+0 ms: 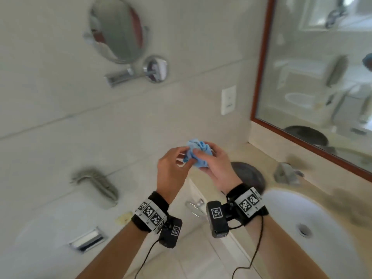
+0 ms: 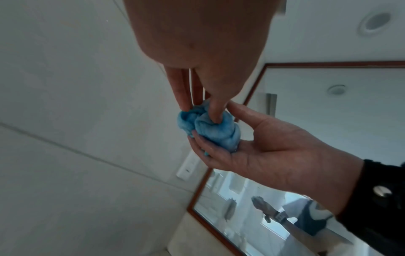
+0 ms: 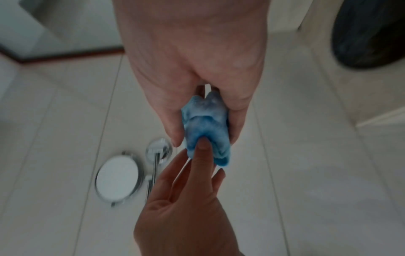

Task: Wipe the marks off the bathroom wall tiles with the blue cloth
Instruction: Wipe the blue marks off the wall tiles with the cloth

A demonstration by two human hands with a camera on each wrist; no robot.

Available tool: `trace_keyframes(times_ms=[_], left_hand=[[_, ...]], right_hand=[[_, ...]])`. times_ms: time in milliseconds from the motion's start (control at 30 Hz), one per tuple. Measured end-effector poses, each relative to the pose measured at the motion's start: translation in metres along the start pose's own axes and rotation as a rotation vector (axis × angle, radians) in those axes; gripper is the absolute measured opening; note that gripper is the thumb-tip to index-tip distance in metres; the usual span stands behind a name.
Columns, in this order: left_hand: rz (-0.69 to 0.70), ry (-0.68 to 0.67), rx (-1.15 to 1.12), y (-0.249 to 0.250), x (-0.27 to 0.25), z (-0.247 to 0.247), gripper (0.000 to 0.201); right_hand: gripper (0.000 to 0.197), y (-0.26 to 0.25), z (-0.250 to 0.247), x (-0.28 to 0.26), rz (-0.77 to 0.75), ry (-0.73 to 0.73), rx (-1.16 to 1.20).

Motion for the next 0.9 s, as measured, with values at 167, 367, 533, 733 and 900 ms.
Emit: trace_keyframes(times_ms=[167,367,533,733,900], left_hand=[[-0.04,0.127,0.041,-0.035,0.027,-0.116,0.028],[-0.011,0.131,0.067,-0.048,0.048,-0.223,0.036],[0.005,0.367,0.185,-0.042,0.053,-0.299,0.032],[0.011,0.714,0.418,-0.019,0.049,-0.389,0.026],[-0.019,0.848,0.668,-0.011,0.051,-0.457,0.034]], right_hand=[[0.041,0.021,0.134,0.02,-0.01,-0.107,-0.034],[0.038,0.017,0.233,0.034,-0.074,-0.219,-0.058],[0.036,-0.016,0.304,0.036,-0.338,-0.301,-0.133],[0.038,-0.072,0.388,0.019,-0.737,-0.501,-0.223],[0.041,-0.091,0.462,0.005,-0.947,-0.6,-0.259]])
Point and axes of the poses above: each hand's wrist, its own x-axis towards the middle knuckle, its own z-axis out of the palm, y = z × x, the point moved 4 cm from there along x, towards the middle knuckle, and after that the axes turned 2 degrees about y, right-handed, at the moved point
